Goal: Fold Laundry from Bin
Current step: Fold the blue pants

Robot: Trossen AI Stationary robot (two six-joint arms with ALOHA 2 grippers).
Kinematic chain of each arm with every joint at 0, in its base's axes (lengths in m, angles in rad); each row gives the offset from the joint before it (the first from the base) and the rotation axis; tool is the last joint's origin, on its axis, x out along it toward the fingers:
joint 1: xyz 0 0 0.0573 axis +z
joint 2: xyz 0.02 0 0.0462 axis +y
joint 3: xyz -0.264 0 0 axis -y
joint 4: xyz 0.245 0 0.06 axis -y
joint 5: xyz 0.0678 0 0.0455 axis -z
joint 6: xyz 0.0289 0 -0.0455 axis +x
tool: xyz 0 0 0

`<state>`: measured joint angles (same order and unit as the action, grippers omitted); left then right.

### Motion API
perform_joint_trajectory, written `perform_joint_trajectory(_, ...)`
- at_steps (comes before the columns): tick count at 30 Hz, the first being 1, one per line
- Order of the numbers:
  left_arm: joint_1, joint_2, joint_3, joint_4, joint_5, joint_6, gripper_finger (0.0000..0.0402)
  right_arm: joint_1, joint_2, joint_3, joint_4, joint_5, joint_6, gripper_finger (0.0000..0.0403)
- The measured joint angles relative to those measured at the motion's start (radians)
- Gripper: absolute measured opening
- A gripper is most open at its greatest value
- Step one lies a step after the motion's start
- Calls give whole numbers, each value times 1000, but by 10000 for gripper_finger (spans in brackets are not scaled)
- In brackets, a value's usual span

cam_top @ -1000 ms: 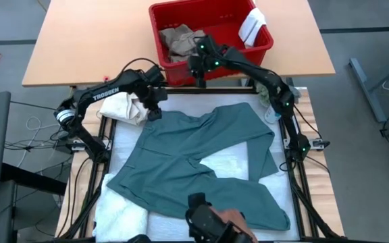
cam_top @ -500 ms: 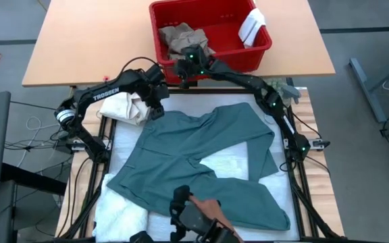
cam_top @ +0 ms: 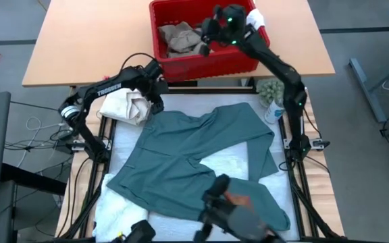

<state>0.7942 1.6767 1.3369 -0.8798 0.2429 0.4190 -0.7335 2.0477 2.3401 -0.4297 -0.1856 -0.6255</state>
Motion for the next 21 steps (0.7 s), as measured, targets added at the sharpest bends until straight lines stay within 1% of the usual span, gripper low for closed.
perform_joint_trajectory(2, 9, 31, 0, -2, 32, -7, 219, -17, -24, -5, -52, -42, 32, 107)
perform_joint_trajectory(4, 7, 70, 0, 9, 35, -4, 219, -24, -41, -8, -110, -48, 47, 107)
perform_joint_trajectory(8, -8, 141, 0, -6, 20, 63, 219, -35, -94, -4, -228, -53, 31, 107)
perform_joint_trajectory(11, -13, 184, 0, -12, -10, 113, 219, -36, -107, -4, -308, -53, 16, 107)
perform_joint_trajectory(13, -3, 210, 0, -12, -8, 122, 219, -35, -108, -8, -350, -53, 15, 107)
perform_joint_trajectory(15, 13, 227, 0, -11, 0, 123, 219, -30, -110, -8, -383, -53, 15, 107)
perform_joint_trajectory(21, 57, 241, 0, 8, -29, 120, 219, -22, -115, -5, -501, -56, -6, 107)
